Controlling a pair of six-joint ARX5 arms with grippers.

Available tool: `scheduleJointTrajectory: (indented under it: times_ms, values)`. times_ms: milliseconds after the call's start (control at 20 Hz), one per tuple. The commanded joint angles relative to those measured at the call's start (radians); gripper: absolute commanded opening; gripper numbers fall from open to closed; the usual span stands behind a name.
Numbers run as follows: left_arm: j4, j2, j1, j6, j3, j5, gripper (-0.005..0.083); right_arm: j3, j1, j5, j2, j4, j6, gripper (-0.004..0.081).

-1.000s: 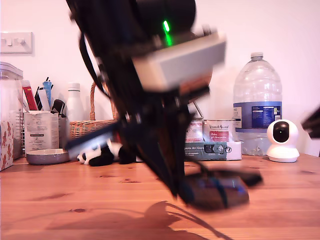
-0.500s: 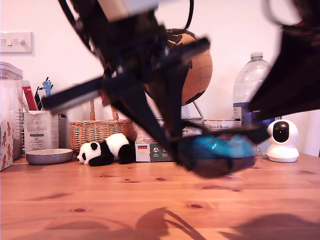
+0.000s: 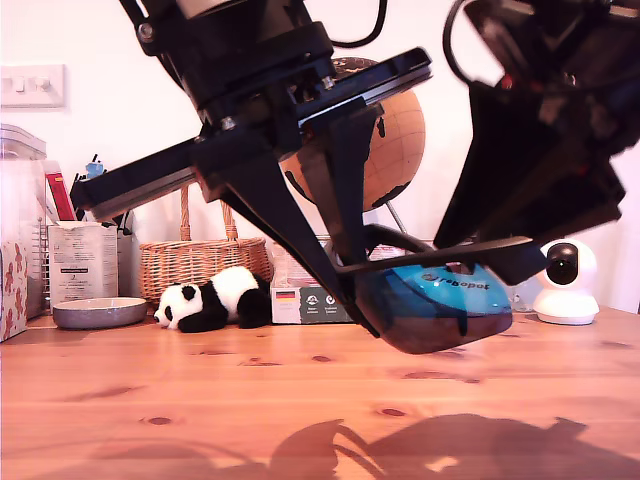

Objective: Pick up the sunglasses and open them, then place them back on the table

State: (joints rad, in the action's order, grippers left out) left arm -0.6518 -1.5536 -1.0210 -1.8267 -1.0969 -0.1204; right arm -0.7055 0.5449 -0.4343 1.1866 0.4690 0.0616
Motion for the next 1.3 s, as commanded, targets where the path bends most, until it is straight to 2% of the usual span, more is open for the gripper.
scheduleJointTrajectory:
  times_ms: [0, 350, 600, 750, 900, 1050, 1250]
  values:
    - [0.011, -0.002, -0.006, -0.026, -0.003, -0.002, -0.0019, -0.011, 0.01, -0.001, 0.013, -0.007, 0.022, 0.027]
    - [0.006, -0.002, 0.008, -0.026, -0.003, -0.003, -0.0019, -0.087, 0.009, -0.009, 0.01, 0.089, 0.134, 0.0269]
    - [0.036, 0.003, 0.005, -0.048, -0.003, -0.003, -0.0019, -0.088, 0.011, -0.08, 0.01, 0.098, 0.214, 0.0269]
    - [0.049, 0.017, 0.002, -0.053, -0.003, -0.014, -0.0019, -0.088, 0.011, -0.083, 0.011, 0.079, 0.233, 0.0269]
    - [0.043, 0.031, 0.0, -0.059, -0.003, -0.022, -0.0019, -0.088, 0.01, -0.065, 0.011, 0.06, 0.233, 0.0269]
    - [0.049, 0.05, 0.0, -0.059, -0.003, -0.023, -0.0019, -0.088, 0.01, -0.005, 0.011, 0.06, 0.217, 0.0269]
    - [0.052, 0.07, -0.008, -0.059, -0.003, -0.031, -0.0019, -0.088, 0.01, 0.035, 0.013, 0.051, 0.2, 0.0269]
